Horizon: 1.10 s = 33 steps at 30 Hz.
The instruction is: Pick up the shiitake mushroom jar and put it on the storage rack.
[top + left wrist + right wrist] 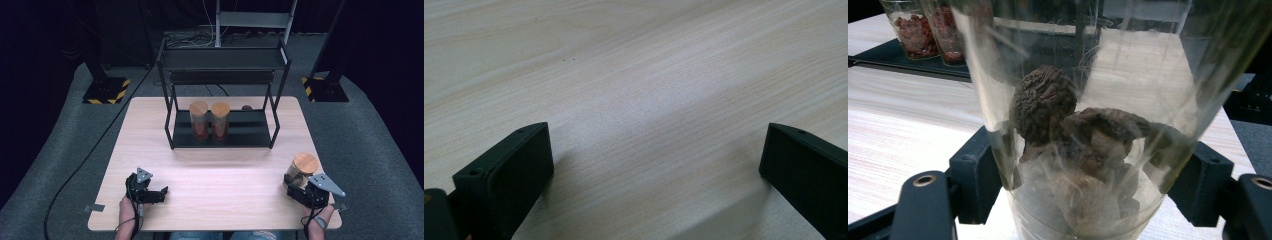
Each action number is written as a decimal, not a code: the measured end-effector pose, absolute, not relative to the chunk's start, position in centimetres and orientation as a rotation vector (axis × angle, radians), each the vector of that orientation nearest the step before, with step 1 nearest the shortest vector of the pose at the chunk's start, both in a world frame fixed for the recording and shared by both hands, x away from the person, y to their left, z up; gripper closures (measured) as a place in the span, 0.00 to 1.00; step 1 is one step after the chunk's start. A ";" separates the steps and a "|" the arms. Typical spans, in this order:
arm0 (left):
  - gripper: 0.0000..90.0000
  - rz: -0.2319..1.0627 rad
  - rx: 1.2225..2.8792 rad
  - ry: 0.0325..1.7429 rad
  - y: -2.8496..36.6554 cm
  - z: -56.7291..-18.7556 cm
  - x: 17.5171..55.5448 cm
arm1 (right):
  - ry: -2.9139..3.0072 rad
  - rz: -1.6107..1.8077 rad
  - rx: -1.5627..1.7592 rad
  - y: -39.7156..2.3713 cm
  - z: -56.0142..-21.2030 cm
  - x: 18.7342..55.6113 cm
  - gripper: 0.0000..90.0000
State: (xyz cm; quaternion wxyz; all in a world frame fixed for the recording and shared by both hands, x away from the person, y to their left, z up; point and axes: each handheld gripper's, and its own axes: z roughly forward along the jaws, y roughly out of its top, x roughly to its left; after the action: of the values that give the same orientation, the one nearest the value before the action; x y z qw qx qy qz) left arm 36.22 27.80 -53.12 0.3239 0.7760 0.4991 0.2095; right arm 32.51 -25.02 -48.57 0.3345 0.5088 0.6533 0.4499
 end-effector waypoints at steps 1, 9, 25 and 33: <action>0.00 0.550 2.036 1.309 27.8 -53.1 36.2 | 1.705 1.173 1.326 -25.0 -48.5 32.5 0.27; 0.00 0.550 2.036 1.309 27.8 -53.1 36.2 | 1.722 1.175 1.318 -24.4 -48.4 32.7 0.27; 0.00 0.550 2.036 1.309 27.8 -53.1 36.2 | 1.757 1.181 1.282 -23.0 -47.9 33.4 0.27; 0.00 0.550 2.036 1.309 27.8 -53.1 36.2 | 1.769 1.174 1.276 -22.5 -47.7 33.7 0.27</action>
State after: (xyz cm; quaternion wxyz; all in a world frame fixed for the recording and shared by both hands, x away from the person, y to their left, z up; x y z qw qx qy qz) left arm 36.21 27.80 -53.12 0.3239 0.7760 0.4990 0.2096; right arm 33.74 -22.47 -47.73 0.3262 0.4869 0.6751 0.4481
